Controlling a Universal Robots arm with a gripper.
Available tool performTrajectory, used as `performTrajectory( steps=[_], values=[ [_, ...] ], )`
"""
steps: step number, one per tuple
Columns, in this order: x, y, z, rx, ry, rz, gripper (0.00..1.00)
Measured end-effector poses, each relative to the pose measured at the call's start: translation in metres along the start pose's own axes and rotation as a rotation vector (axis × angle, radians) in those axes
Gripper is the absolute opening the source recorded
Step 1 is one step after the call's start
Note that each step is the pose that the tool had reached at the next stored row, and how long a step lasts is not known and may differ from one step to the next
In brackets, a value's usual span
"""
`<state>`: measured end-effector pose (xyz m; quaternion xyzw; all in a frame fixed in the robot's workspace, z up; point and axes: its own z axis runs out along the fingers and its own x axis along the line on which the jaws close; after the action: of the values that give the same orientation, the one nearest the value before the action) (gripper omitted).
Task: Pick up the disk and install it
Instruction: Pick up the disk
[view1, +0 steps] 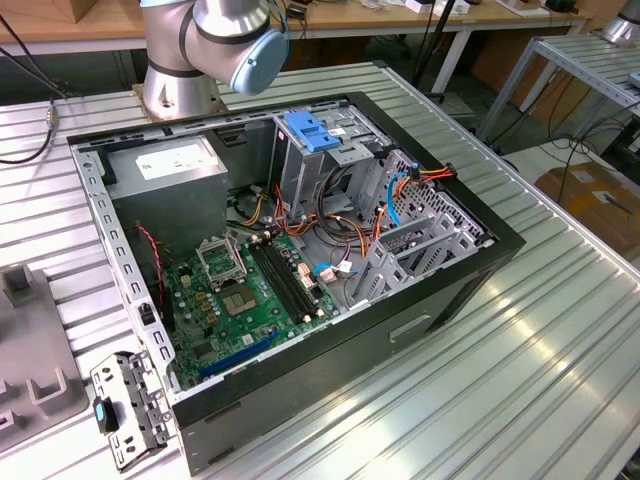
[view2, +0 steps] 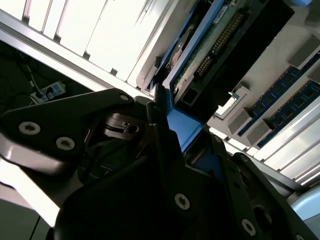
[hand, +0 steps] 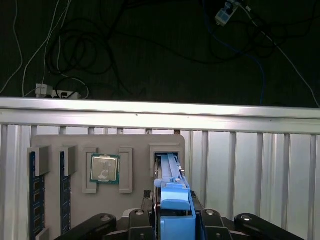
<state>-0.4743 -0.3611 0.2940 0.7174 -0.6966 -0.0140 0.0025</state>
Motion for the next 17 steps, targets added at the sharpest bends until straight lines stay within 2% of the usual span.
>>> performTrajectory(
  steps=[1, 9, 10, 11, 12, 14, 15, 17],
  values=[
    [0.0001, 0.0, 0.0019, 0.0012, 0.0, 0.0, 0.37],
    [0.0, -0.0001, 0.0024, 0.0025, -0.0002, 0.0, 0.38],
    [0.0, -0.0001, 0.0022, 0.002, -0.0001, 0.0, 0.45],
    [0.0, -0.0001, 0.0021, 0.0019, 0.0, 0.0, 0.45],
    [0.0001, 0.0, 0.002, 0.0027, 0.0001, 0.0, 0.45],
    [0.0, 0.0011, 0.0021, 0.0093, 0.0003, 0.0, 0.44],
    [0.0, 0.0014, 0.002, 0.0115, 0.0004, 0.0, 0.37],
    [0.0, 0.0014, 0.0021, 0.0125, 0.0004, 0.0, 0.37]
  ],
)
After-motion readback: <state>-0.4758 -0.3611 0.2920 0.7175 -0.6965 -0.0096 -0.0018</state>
